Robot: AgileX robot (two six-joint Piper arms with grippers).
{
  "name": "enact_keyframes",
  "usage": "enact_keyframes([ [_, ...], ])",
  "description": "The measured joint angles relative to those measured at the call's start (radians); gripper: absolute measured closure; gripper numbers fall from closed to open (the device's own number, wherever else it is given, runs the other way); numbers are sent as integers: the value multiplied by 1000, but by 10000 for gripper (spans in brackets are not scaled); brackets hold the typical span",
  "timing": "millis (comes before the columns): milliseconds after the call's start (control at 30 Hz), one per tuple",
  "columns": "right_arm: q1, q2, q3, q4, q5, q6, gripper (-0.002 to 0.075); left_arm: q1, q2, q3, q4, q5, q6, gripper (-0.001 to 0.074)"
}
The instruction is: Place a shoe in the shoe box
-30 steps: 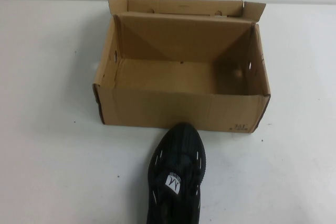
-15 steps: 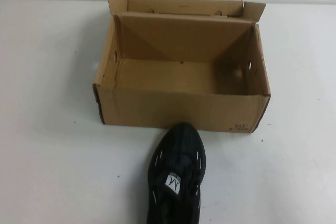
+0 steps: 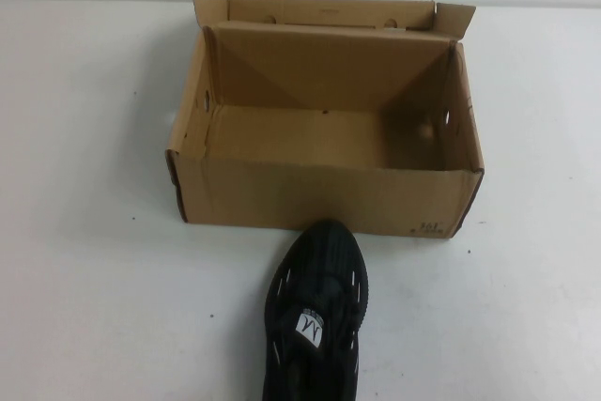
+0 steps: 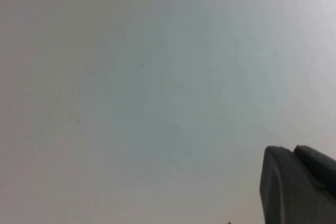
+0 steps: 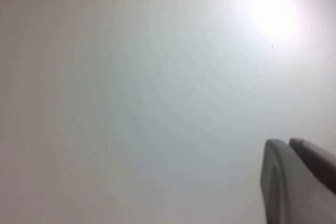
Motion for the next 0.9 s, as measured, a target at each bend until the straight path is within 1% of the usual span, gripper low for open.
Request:
enact_keyframes([
  [100, 0, 0, 0, 2, -8, 0, 743, 0, 0, 0, 0, -11, 8, 738],
  [167, 0, 0, 0, 2, -31, 0, 743, 0, 0, 0, 0, -48, 9, 738],
  [267, 0, 0, 0, 2, -118, 0, 743, 0, 0, 0, 0, -152, -8, 738],
  [400, 0, 0, 0, 8, -280, 34, 743, 0, 0, 0, -14, -362, -26, 738],
  [433, 0, 0, -13, 13, -289, 60, 743, 0, -2, 0, -26, -400, -35, 738],
  [500, 0, 0, -64, 26, -283, 117, 743, 0, -2, -28, -68, -419, -56, 738],
  [633, 0, 0, -223, 30, -157, 211, 743, 0, -2, -162, -159, -358, -76, 738],
  [800, 0, 6, -466, 84, 130, 263, 743, 0, 12, -383, -183, -125, -80, 738],
  [900, 0, 59, -568, 135, 281, 265, 743, 0, 63, -501, -183, 26, -81, 738],
])
